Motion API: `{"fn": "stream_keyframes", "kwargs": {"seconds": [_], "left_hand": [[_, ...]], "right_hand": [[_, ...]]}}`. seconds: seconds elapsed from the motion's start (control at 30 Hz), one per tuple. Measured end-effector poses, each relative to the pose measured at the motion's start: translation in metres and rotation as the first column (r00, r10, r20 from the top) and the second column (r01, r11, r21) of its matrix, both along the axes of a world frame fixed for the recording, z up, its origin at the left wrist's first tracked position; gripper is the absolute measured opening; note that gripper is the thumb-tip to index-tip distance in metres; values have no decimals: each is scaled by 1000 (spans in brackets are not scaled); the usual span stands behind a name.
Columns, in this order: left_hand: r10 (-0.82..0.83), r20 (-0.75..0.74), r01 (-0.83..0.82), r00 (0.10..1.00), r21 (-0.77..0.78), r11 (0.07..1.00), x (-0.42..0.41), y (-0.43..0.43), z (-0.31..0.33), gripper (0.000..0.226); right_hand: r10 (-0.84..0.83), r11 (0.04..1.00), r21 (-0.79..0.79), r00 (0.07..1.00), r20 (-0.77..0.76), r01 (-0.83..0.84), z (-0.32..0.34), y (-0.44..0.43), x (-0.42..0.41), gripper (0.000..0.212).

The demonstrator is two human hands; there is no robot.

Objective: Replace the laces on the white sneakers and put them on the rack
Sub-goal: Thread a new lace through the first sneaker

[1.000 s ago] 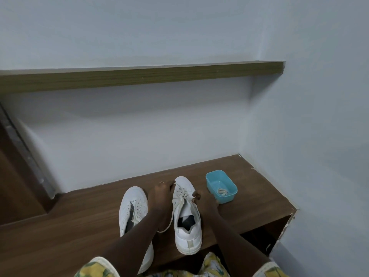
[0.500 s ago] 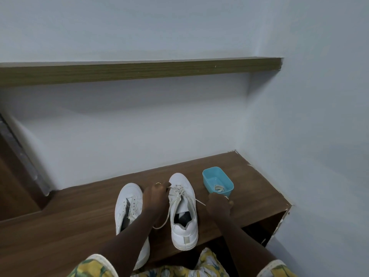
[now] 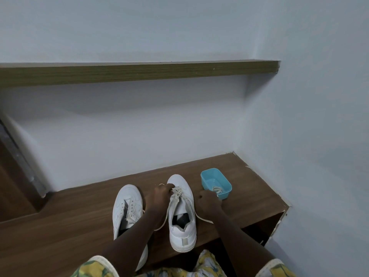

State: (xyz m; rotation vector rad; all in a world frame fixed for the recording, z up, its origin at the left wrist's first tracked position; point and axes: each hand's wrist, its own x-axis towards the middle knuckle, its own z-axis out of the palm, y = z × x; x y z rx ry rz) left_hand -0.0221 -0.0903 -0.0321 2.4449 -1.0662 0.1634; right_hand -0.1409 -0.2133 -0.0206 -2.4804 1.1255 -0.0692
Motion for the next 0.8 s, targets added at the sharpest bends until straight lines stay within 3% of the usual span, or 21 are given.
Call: {"fn": "stream_keyframes", "kwargs": {"seconds": [0.1,0.17,0.27,0.43,0.67,0.8], "left_hand": [[-7,64,4,998,47,999,-3,-2,7,24],[-15,116,7,993,74,997,-6,-1,13,17],[-38,183,20,982,102,995,0,-2,8,35],[-2,67,-5,998,91,996,0,-2,4,28],[-74,131,62,989,92,994,-4,-8,-2,37],[-69,94,59,993,106,993,-6,-10,-13,20]], "right_hand": [[78,986,134,986,147,-98,-3,4,13,24],[86,983,149,983,162,-110,-5,7,21,29],[97,987,114,982,162,-117,-5,12,26,28],[45,991,115,981,188,-67,-6,8,24,26],[-6,998,69,986,164,-6,-8,2,22,31],[-60,998,-30,994,88,63,-9,0,16,26]]}}
